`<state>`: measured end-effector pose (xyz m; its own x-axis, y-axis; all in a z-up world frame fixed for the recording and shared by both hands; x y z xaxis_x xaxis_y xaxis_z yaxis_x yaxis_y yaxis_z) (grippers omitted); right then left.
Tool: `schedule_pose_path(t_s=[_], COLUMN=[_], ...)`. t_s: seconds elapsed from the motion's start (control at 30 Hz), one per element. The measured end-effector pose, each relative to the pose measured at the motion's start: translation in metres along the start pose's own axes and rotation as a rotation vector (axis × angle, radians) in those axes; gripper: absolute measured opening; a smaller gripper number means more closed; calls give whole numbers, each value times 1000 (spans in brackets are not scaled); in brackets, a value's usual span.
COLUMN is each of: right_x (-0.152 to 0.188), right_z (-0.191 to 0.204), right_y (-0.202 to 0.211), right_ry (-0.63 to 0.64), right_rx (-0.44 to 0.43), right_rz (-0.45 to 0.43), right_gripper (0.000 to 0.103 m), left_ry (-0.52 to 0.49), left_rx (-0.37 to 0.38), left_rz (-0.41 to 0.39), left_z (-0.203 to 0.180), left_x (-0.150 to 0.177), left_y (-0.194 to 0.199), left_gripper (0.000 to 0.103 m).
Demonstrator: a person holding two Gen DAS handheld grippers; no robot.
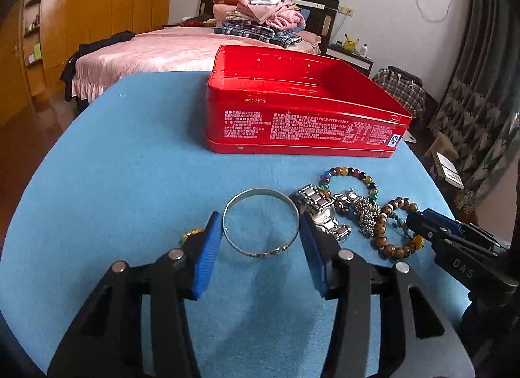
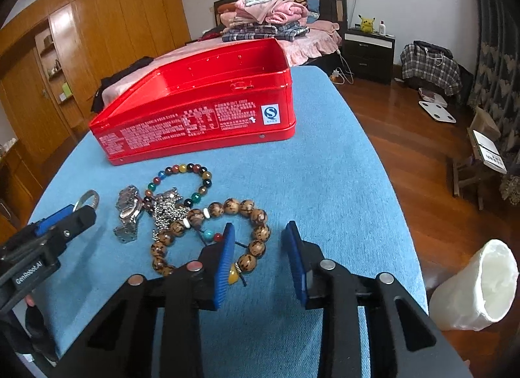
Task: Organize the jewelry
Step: 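Close the right gripper on the wooden-bead bracelet while the left gripper lowers around the silver bangle, then close the left gripper on the silver bangle and lift it while the right lifts the bracelet, then carry bangle and bracelet over the red tin while both grippers open to drop them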
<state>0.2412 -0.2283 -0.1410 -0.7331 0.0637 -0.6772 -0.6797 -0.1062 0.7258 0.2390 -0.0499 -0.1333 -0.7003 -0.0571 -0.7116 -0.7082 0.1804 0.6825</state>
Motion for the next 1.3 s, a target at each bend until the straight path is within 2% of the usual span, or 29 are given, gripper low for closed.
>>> schedule_pose_path(t_s=[0.1, 0.13, 0.17, 0.2, 0.43, 0.83, 1.3], right_x=[0, 0, 1, 2, 2, -32, -84], right_z=[2, 3, 6, 11, 14, 27, 38], right_y=[-1, -1, -1, -1, 12, 40, 53], right_ry=[8, 16, 28, 36, 0, -24, -13], right_rx=[14, 22, 10, -19, -74, -124, -143], right_rz=[3, 3, 4, 14, 14, -50, -133], right_gripper=[31, 26, 13, 12, 11, 11, 11], left_ry=[-2, 1, 3, 2, -3, 16, 26], left_rx=[-9, -7, -8, -11, -16, -30, -28], left_rz=[-3, -3, -2, -3, -19, -21, -93], left_z=[4, 4, 4, 4, 6, 7, 2], left_x=[-1, -1, -1, -1, -5, -25, -79], left_y=[2, 3, 3, 4, 15, 19, 26], left_gripper=[47, 47, 47, 47, 47, 47, 47])
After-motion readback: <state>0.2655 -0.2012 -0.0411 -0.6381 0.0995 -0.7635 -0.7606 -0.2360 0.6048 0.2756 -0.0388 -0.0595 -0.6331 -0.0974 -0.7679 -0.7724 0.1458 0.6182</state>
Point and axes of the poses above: each gripper's, at about its wrist camera, not at the fingertips, and y roughly against the way its jaws point, z to its left, x to its underside, the point moved 10 cm from there along -y, roughly the way its jaws point, and after that the axes turned 3 degrees about x, right-handed, at the moved point
